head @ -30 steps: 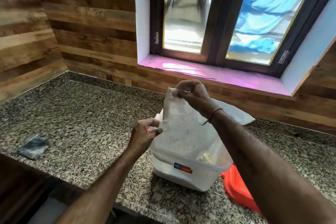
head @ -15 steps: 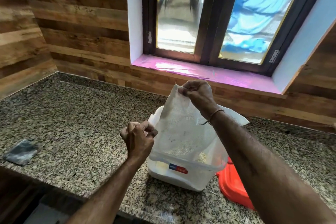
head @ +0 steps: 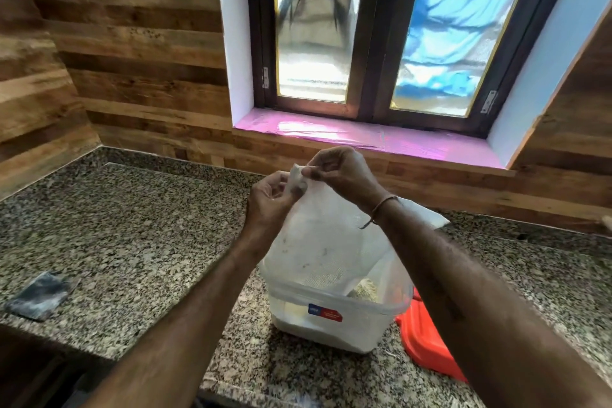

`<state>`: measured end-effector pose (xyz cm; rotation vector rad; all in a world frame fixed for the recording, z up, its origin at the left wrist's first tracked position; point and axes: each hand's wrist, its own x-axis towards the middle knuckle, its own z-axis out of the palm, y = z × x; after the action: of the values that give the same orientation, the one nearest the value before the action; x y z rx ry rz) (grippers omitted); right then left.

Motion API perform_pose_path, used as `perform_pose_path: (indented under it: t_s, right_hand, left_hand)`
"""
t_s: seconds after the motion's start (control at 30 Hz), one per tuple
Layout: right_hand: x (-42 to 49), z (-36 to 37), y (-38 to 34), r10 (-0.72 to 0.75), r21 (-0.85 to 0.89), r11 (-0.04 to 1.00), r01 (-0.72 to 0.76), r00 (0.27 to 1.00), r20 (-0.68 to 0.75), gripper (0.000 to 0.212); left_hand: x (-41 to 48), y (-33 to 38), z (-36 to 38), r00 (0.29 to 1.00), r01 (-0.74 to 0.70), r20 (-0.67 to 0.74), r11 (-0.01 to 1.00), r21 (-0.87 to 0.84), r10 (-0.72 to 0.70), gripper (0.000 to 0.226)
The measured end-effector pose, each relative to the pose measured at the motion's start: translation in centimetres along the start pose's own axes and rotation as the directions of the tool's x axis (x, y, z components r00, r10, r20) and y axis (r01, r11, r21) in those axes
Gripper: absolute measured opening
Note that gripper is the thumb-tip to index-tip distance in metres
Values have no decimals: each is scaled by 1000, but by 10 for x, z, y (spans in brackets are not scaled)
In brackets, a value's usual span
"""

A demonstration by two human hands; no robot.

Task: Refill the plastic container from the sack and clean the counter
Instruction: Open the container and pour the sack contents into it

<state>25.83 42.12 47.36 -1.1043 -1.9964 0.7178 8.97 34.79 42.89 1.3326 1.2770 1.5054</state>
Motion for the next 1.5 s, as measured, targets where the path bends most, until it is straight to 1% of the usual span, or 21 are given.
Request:
perform_pose_path:
  t_s: [0.07, 0.13, 0.23, 0.27, 0.33, 0.43, 0.5, 0.57, 0.63, 0.73, 0.8, 0.83, 0.87, 0.93, 1.0, 1.1, 1.17, 1.27, 1.37, 1.43, 1.5]
  right_hand:
    - [-7, -13, 7, -14, -267, 964, 20, 1000, 25, 46]
    - [-19, -34, 22, 50, -518, 855, -44, 999, -2, 56]
    - [-42, -64, 52, 229, -600, 767, -225, 971, -71, 60]
    - [-48, -71, 61, 291, -560, 775, -292, 952, -94, 58]
    - [-59, -80, 76, 379, -298, 869, -395, 918, -112, 48]
    - [-74, -86, 91, 386, 175, 916, -360, 910, -149, 51]
    - [-84, -88, 102, 395, 498, 820, -283, 909, -135, 65]
    - [-95, -82, 108, 397, 624, 726, -288, 917, -40, 62]
    - [-101, -70, 110, 419, 581, 743, -332, 908, -17, 55]
    - [-96, -60, 97, 388, 590, 770, -244, 913, -129, 12]
    - [-86, -65, 79, 341, 623, 763, -170, 925, -166, 12]
    - [-80, -69, 72, 315, 613, 776, -147, 933, -176, 12]
    - [-75, -73, 65, 295, 599, 790, -129, 937, -189, 11]
    - [-65, -80, 57, 282, 585, 802, -115, 938, -202, 6]
    - [-60, -84, 60, 279, 576, 806, -136, 945, -168, 15]
    - [-69, -78, 74, 277, 558, 790, -254, 960, 44, 41]
    - [-83, -66, 89, 331, 501, 795, -342, 937, 115, 42]
    - [-98, -49, 105, 406, 432, 815, -387, 912, 52, 37]
    - [-96, -47, 99, 397, 468, 817, -338, 917, -32, 23]
    - [-91, -49, 93, 406, 505, 806, -309, 909, -92, 21]
    - [-88, -50, 95, 434, 546, 788, -284, 886, -165, 19]
  left_hand:
    - [2, 0, -5, 999, 43, -21, 991, -127, -46, 9]
    - [0, -5, -13, 994, 92, -30, 969, -229, -101, 4]
    - [-4, -20, -26, 980, 146, -74, 924, -354, -183, 15]
    - [-6, -24, -30, 976, 155, -80, 911, -381, -200, 16]
    - [-6, -30, -33, 974, 163, -78, 893, -420, -215, 20]
    - [-4, -26, -31, 977, 143, -73, 868, -476, -201, 22]
    - [1, -21, -31, 978, 126, -71, 834, -537, -194, 16]
    - [6, -18, -33, 977, 121, -71, 798, -590, -201, 15]
    - [9, -18, -36, 973, 115, -97, 800, -589, -211, 18]
    - [10, -22, -38, 954, 94, -183, 814, -573, -239, 17]
    - [9, -25, -39, 948, 94, -203, 825, -557, -245, 12]
    - [6, -27, -40, 958, 113, -163, 835, -539, -235, 10]
    - [3, -31, -42, 971, 149, -88, 848, -508, -224, 21]
    - [-7, -39, -47, 965, 256, 61, 853, -455, -257, 61]
    - [-13, -49, -50, 951, 296, 58, 842, -451, -303, 83]
    - [-15, -54, -51, 942, 283, -21, 825, -490, -335, 59]
    - [-12, -47, -50, 939, 260, -60, 814, -519, -339, 40]
    - [-4, -30, -44, 958, 201, -75, 831, -519, -278, 29]
    - [3, -21, -42, 973, 111, -123, 861, -497, -196, 37]
    - [0, -27, -49, 991, 125, 3, 936, -330, -132, 55]
    - [-13, -44, -55, 951, 204, 251, 976, -80, -178, 75]
